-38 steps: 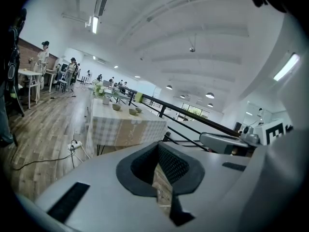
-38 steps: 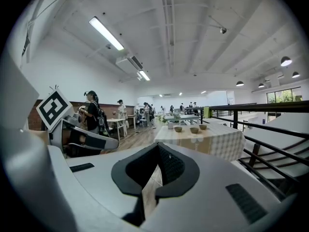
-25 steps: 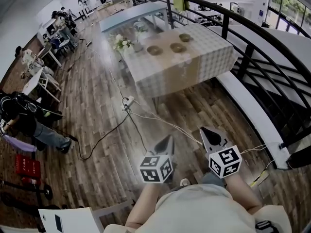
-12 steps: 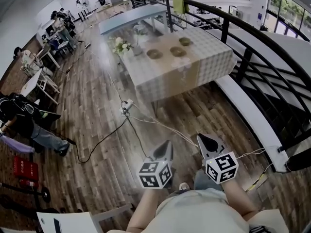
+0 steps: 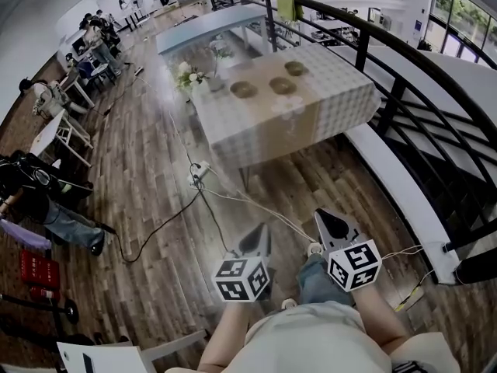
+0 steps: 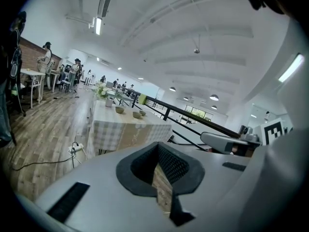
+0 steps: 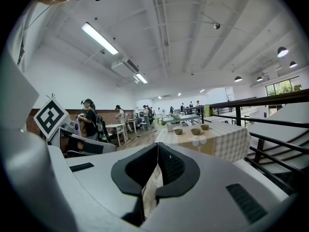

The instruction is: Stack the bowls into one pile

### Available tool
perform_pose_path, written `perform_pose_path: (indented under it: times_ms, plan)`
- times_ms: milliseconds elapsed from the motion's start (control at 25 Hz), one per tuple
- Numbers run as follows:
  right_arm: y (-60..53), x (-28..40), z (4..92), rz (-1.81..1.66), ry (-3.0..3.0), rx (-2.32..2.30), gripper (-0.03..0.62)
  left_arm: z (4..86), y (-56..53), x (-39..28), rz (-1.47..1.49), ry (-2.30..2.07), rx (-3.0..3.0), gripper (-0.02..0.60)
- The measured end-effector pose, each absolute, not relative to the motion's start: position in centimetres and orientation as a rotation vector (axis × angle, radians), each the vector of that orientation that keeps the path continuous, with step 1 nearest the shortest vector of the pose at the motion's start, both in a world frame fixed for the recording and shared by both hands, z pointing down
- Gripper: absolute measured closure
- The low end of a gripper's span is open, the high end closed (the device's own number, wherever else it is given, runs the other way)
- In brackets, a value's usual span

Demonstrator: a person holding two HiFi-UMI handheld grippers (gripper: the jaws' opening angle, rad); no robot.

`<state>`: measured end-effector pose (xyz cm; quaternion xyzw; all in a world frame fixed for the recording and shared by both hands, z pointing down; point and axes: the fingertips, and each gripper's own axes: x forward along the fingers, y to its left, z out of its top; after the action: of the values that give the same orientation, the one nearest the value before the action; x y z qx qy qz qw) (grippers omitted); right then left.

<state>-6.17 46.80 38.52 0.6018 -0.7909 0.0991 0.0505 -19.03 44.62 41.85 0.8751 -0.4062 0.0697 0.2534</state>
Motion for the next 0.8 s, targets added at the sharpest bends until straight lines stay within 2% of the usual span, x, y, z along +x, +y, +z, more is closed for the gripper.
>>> perform_pose_path:
  times_ms: [800]
  plan:
    - [28.5, 5.6, 36.6, 0.219, -2.466, 1.696, 0.592, 40.0, 26.4, -8.5, 0.126, -1.243, 2.326, 0.577]
